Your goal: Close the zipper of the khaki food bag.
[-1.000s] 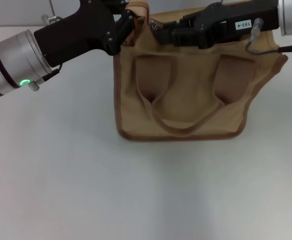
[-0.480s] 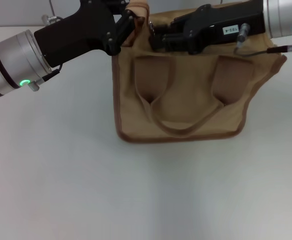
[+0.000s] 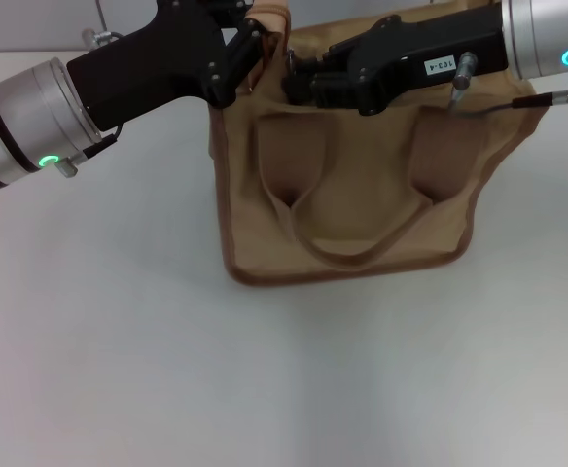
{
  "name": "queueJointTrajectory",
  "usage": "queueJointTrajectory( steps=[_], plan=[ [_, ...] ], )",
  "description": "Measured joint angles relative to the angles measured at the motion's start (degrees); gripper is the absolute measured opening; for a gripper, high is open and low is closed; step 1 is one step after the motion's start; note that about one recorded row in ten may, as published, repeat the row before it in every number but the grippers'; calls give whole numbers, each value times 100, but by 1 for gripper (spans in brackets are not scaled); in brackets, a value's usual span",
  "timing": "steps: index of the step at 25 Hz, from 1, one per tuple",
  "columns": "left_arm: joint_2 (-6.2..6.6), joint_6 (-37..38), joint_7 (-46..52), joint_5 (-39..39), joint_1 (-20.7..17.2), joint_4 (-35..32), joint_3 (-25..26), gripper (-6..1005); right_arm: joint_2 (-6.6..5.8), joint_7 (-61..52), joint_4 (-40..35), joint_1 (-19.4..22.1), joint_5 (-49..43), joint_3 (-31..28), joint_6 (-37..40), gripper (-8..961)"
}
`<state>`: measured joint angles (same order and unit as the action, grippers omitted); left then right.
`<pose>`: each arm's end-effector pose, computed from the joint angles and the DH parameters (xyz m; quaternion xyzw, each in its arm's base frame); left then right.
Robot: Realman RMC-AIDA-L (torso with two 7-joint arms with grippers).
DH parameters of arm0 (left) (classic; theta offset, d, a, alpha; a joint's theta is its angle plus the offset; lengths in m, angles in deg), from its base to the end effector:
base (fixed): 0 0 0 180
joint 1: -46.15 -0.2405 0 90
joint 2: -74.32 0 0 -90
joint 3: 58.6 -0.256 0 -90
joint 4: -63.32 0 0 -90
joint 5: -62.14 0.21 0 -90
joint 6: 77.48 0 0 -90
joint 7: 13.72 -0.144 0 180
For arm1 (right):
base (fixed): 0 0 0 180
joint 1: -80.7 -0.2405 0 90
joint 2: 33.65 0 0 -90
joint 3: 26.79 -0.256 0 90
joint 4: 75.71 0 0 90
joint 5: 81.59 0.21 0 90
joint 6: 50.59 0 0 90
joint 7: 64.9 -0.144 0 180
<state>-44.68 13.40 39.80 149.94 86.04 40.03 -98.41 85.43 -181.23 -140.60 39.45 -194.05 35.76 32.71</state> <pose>-0.1824 0.3693 0.0030 -0.8729 -0.0299 -0.4388 0.2111 0.1050 0.3882 0.0161 -0.9658 0.1726 0.1695 0.0932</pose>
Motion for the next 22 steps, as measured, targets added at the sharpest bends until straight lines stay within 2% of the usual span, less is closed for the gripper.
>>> queueJointTrajectory(
  steps=[2, 7, 10, 22],
  plan=[
    [0, 2, 1, -2, 1, 0, 0, 35, 0, -28, -22, 18, 1, -5, 9, 259],
    [0, 4, 11, -1, 2, 1, -1, 35, 0, -121, -111, 54, 2, -29, 195, 161],
    [-1, 4, 8, -2, 2, 7, -1, 35, 0, -213, -231, 119, 7, -64, 251, 37],
    [-9, 20, 15, -61, -18, 11, -6, 36, 6, -635, -279, 187, 21, -181, 267, 16]
  ],
)
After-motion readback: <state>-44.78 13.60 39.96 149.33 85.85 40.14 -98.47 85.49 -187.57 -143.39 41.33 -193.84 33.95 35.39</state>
